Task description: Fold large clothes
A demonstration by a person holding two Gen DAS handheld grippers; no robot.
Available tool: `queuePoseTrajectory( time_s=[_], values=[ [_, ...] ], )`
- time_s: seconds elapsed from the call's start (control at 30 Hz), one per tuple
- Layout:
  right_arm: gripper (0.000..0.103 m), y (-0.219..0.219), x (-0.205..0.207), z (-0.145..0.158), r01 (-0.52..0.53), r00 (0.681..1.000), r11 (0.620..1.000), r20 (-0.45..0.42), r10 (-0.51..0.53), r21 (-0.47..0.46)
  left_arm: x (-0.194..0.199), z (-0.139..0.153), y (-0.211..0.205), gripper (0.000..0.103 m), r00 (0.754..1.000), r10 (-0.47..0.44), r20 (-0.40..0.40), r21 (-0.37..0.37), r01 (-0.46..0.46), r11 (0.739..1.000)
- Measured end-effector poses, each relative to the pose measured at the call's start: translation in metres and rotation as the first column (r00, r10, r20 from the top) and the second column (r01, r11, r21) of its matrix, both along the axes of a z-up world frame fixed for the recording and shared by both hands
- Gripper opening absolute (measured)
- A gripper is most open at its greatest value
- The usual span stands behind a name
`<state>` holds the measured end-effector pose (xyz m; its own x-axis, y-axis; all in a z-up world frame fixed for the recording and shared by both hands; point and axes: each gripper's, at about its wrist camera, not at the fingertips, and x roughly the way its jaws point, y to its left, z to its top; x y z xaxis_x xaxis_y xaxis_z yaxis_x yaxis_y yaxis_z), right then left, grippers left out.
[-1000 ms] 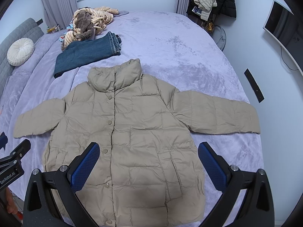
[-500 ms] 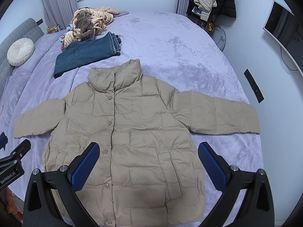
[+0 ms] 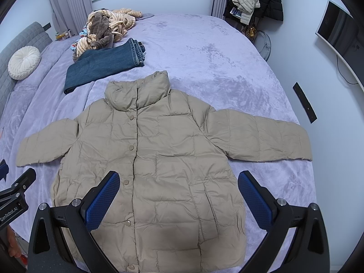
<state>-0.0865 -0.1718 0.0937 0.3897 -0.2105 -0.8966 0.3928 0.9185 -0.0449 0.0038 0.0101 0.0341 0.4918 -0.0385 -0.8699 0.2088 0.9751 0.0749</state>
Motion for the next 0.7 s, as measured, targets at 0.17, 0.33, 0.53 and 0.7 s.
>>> queuePoseTrajectory(
  time_s=[0.17, 0.33, 0.53, 0.7],
  values=[
    [0.103, 0.0, 0.0, 0.0, 0.001, 1.0, 1.0, 0.0, -0.001, 0.001, -0.0001, -0.0002, 0.0, 0.103, 1.0, -0.001, 0.0, 0.0, 0.001, 1.0],
    [0.103, 0.0001, 0.0001, -0.0005, 0.001, 1.0, 1.0, 0.0, -0.001, 0.001, 0.0, -0.0004, -0.0002, 0.103, 1.0, -0.001, 0.001, 0.001, 0.001, 1.0],
    [0.103, 0.0, 0.0002, -0.001, 0.001, 1.0, 1.0, 0.0, -0.001, 0.001, -0.0026, 0.0012, 0.0063, 0.103, 1.0, 0.001, -0.001, -0.001, -0.001, 1.0],
    [0.103, 0.0003, 0.0003, -0.0012, 0.0, 1.0, 1.0, -0.001, 0.0, 0.001, -0.0025, 0.0013, 0.006, 0.103, 1.0, 0.002, -0.002, 0.0, -0.002, 1.0]
  ],
)
